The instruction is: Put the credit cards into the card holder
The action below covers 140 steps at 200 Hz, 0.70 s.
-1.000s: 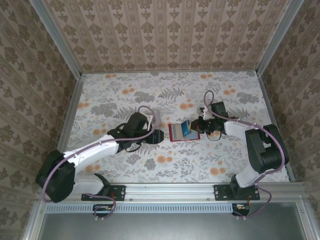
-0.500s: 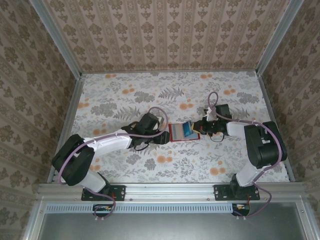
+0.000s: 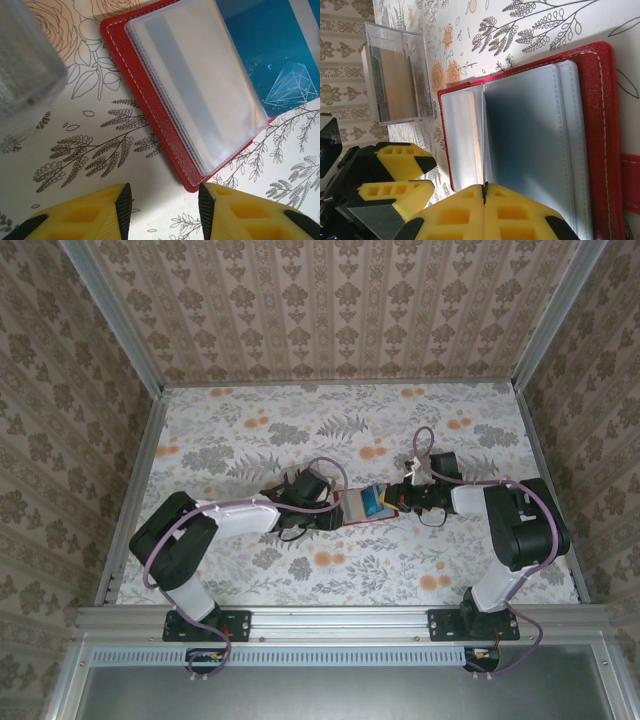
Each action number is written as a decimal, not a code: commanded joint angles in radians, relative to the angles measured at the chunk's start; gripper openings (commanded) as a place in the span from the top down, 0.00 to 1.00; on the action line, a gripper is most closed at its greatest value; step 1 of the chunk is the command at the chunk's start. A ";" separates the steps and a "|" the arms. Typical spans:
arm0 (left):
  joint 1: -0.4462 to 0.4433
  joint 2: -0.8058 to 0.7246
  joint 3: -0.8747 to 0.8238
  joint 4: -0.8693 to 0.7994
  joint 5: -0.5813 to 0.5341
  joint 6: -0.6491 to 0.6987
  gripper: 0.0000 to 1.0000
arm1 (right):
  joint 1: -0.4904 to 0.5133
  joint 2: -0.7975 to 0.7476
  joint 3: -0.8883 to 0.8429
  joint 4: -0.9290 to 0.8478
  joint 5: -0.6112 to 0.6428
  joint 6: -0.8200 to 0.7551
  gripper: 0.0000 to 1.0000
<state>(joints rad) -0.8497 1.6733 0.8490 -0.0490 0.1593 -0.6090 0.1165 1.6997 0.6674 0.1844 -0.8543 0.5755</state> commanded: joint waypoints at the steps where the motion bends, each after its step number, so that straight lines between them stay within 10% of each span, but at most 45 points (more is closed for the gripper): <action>1: -0.014 0.014 0.029 0.008 -0.030 -0.009 0.58 | -0.001 0.002 -0.015 0.035 -0.044 -0.002 1.00; 140: -0.038 0.091 0.060 -0.037 -0.176 -0.030 0.76 | 0.031 0.081 -0.038 0.161 -0.051 0.015 1.00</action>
<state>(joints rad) -0.8833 1.7367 0.8867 -0.0597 0.0315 -0.6216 0.1360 1.7649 0.6132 0.3420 -0.8848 0.5983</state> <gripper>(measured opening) 0.251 0.058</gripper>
